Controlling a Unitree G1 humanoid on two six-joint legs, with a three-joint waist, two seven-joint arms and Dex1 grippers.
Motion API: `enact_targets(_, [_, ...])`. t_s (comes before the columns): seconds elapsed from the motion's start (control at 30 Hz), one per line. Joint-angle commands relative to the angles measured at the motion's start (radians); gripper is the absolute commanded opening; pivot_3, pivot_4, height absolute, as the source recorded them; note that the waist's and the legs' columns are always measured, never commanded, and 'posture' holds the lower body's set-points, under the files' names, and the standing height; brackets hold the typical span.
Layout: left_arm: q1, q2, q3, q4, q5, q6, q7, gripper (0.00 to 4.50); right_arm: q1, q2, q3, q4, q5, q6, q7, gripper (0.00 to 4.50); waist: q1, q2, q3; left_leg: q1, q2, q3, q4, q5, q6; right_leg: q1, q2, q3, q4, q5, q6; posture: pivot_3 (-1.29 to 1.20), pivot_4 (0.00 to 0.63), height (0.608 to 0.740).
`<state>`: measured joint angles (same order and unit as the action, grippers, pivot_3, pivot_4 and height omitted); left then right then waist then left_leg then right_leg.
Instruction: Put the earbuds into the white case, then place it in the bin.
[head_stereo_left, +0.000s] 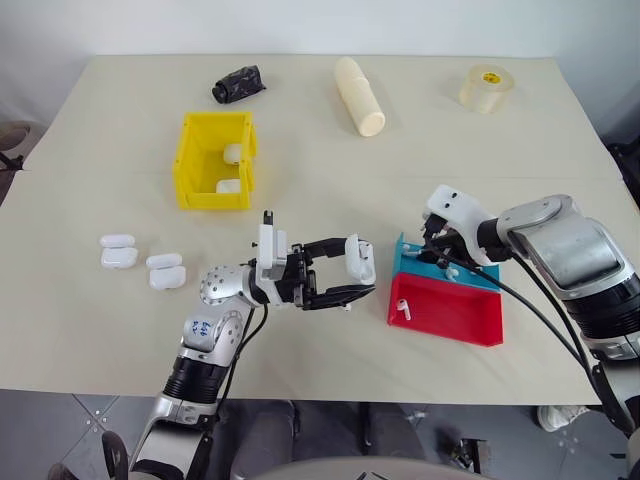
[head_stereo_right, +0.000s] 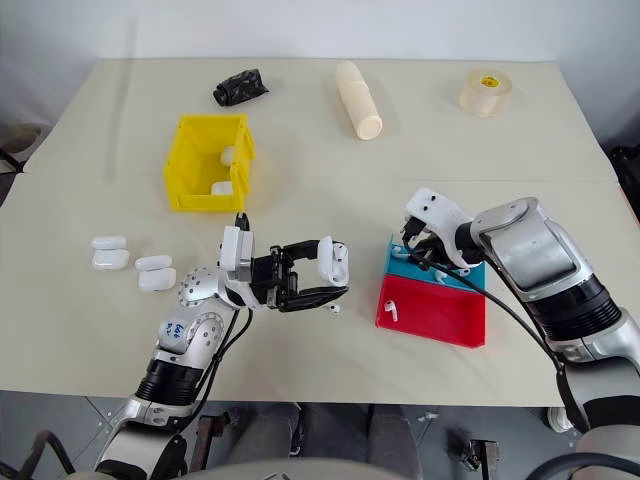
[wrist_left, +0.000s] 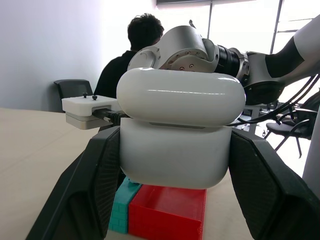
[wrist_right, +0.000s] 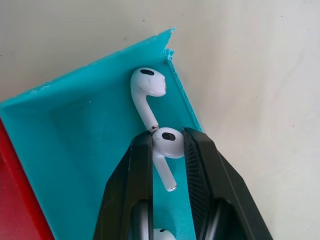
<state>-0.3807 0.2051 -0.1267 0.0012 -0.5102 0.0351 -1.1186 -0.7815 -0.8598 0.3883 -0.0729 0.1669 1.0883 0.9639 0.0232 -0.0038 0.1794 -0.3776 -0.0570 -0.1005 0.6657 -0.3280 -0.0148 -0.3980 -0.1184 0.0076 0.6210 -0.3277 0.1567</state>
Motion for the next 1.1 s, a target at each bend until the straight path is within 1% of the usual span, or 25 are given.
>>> enact_targets(0.03, [0.002,-0.001,0.006,-0.046,-0.022,-0.002,0.0,2.83,-0.007,-0.002,-0.002,-0.018,-0.005,-0.004,0.002,0.49,0.0,0.0,0.0,0.0,0.0,0.0,0.0,0.0,0.0,0.0,0.0,0.0,0.0,0.0,0.0,0.0,0.15,0.74])
enact_targets(0.23, [0.004,0.0,0.006,-0.047,-0.022,-0.003,-0.002,2.83,0.001,-0.013,-0.027,-0.037,0.0,-0.029,0.003,0.49,0.0,0.0,0.0,0.0,0.0,0.0,0.0,0.0,0.0,0.0,0.0,0.0,0.0,0.0,0.0,0.0,0.15,0.74])
enact_targets(0.37, [0.001,0.005,0.007,-0.049,-0.032,0.006,-0.012,2.83,0.02,-0.077,-0.16,-0.08,0.053,-0.103,0.041,0.49,0.001,0.0,0.0,0.0,0.0,0.0,0.0,0.0,0.0,0.0,0.0,0.0,0.0,0.0,0.0,0.0,0.15,0.74])
enact_targets(0.43, [-0.001,0.013,0.013,-0.046,-0.037,0.008,-0.022,2.83,0.039,-0.093,-0.219,-0.109,0.088,-0.102,0.051,0.49,0.001,0.0,0.0,0.0,0.0,0.0,0.0,0.0,0.0,0.0,0.0,0.0,0.0,0.0,0.0,0.0,0.15,0.74])
enact_targets(0.5, [-0.01,0.02,0.015,-0.036,-0.04,0.011,-0.034,2.83,0.095,-0.101,-0.332,-0.154,0.142,-0.165,0.073,0.49,0.003,0.0,0.0,0.0,0.0,0.0,-0.001,0.0,0.0,0.0,0.0,0.0,0.0,0.0,0.0,0.0,0.15,0.74])
enact_targets(0.53, [-0.018,0.019,0.015,-0.028,-0.039,0.013,-0.037,2.83,0.158,-0.089,-0.417,-0.191,0.192,-0.22,0.103,0.49,0.006,0.0,0.0,0.0,0.0,0.0,-0.001,0.0,0.0,0.0,0.0,-0.001,-0.001,0.0,0.0,0.0,0.15,0.74])
enact_targets(0.57, [-0.022,0.02,0.017,-0.023,-0.04,0.014,-0.04,2.83,0.201,-0.077,-0.471,-0.221,0.227,-0.255,0.12,0.49,0.006,0.0,0.0,0.0,0.0,-0.001,-0.001,0.0,0.0,0.0,0.0,-0.001,-0.001,0.0,0.0,0.0,0.15,0.74])
enact_targets(0.63, [-0.037,0.014,0.019,-0.01,-0.041,0.023,-0.041,2.83,0.318,-0.014,-0.586,-0.306,0.324,-0.322,0.145,0.49,0.005,0.0,0.0,0.0,0.0,0.0,-0.001,0.0,0.0,0.001,0.0,-0.001,0.0,0.0,0.0,0.0,0.15,0.74])
enact_targets(0.67, [-0.042,0.013,0.021,-0.006,-0.043,0.028,-0.04,2.83,0.354,0.01,-0.618,-0.334,0.358,-0.338,0.144,0.49,0.004,-0.001,0.0,0.0,0.0,-0.001,-0.001,0.0,0.0,0.002,0.0,-0.001,0.0,0.0,0.0,0.0,0.15,0.74])
enact_targets(0.73, [-0.053,0.01,0.024,0.002,-0.044,0.035,-0.04,2.83,0.409,0.114,-0.695,-0.403,0.465,-0.358,0.098,0.49,0.001,-0.001,0.0,0.0,0.0,0.0,0.0,0.0,0.0,0.002,0.0,-0.001,0.0,0.0,0.001,0.0,0.15,0.74])
enact_targets(0.8, [-0.069,0.003,0.026,0.01,-0.045,0.049,-0.034,2.83,0.46,0.232,-0.74,-0.488,0.623,-0.32,0.013,0.49,-0.002,-0.001,0.0,0.001,0.001,0.001,0.001,0.0,0.0,0.002,0.001,0.0,0.0,0.001,0.001,0.0,0.15,0.74])
enact_targets(0.87, [-0.08,0.0,0.03,0.015,-0.05,0.064,-0.033,2.83,0.492,0.323,-0.747,-0.55,0.716,-0.313,-0.081,0.49,-0.003,0.0,0.0,0.002,0.002,0.0,0.0,0.001,-0.001,0.002,0.002,0.0,0.001,0.001,0.001,0.0,0.15,0.74])
enact_targets(0.93, [-0.089,-0.003,0.034,0.019,-0.053,0.076,-0.032,2.83,0.52,0.393,-0.732,-0.599,0.769,-0.331,-0.163,0.49,-0.002,0.0,0.0,0.002,0.003,-0.001,0.0,0.001,-0.002,0.002,0.002,0.0,0.002,0.001,0.001,0.0,0.15,0.74])
enact_targets(1.1, [-0.118,-0.017,0.048,0.032,-0.063,0.103,-0.019,2.83,0.578,0.492,-0.679,-0.666,0.867,-0.357,-0.306,0.49,0.0,0.0,0.0,0.002,0.003,-0.001,0.0,0.001,-0.002,0.002,0.001,0.001,0.001,0.001,0.001,0.0,0.15,0.74])
